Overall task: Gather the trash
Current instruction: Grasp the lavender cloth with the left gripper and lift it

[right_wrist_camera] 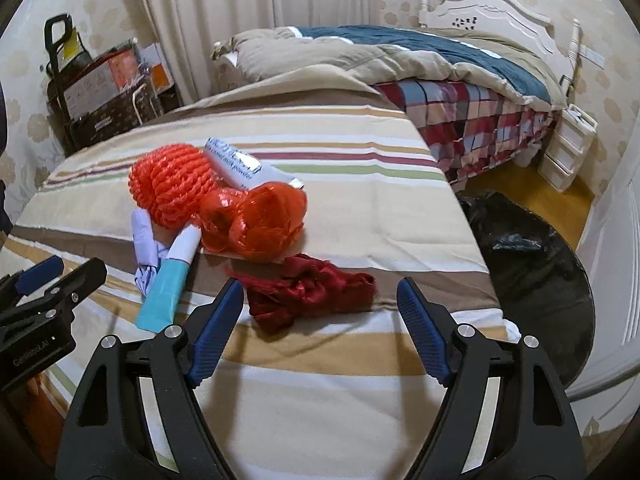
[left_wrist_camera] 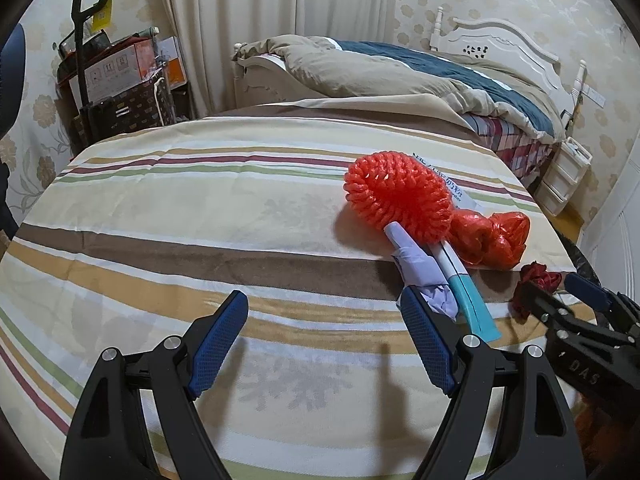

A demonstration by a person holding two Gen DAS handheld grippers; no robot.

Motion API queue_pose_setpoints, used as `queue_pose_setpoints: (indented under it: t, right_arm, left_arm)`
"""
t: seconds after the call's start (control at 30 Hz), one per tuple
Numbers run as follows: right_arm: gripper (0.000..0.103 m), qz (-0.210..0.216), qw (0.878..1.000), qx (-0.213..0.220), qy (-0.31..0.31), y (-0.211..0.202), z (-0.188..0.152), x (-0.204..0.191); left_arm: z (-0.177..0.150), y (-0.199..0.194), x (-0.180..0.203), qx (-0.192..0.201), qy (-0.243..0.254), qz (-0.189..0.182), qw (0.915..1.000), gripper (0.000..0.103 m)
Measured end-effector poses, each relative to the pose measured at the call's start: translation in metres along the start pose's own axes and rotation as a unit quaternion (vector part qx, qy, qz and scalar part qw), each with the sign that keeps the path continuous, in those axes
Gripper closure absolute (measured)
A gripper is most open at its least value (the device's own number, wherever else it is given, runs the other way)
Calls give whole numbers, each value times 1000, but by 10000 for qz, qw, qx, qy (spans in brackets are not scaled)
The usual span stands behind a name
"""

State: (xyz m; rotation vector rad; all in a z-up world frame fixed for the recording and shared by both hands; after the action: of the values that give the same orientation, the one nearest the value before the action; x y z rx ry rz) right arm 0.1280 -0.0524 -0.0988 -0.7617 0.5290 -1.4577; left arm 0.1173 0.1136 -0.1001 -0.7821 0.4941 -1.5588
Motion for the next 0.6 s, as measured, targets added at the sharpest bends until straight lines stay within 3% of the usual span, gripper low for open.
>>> queue_pose_setpoints:
  t: [0.13, 0.6]
  right_arm:
    - [40, 23, 9999, -89, -84, 2, -3, -3]
    - [43, 111, 9998, -160, 109, 3, -8, 11]
  left_arm:
    - [1, 5, 0, -39, -24, -42, 10000, 24]
    - [11, 24, 21, -116, 74, -178, 9997, 22]
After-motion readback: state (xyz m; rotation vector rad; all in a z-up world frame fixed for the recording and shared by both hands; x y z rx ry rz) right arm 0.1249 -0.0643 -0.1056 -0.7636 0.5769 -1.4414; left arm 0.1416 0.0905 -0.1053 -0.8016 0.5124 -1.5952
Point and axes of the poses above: each gripper's, at about its wrist camera, not at the fingertips, and y roughly the way its jaws point, x to its right, z to its top, the point moved 8 cm from there along y, roughly the way its jaws point, and after that the axes turned 11 degrees about -z, right-handed, at the moved point
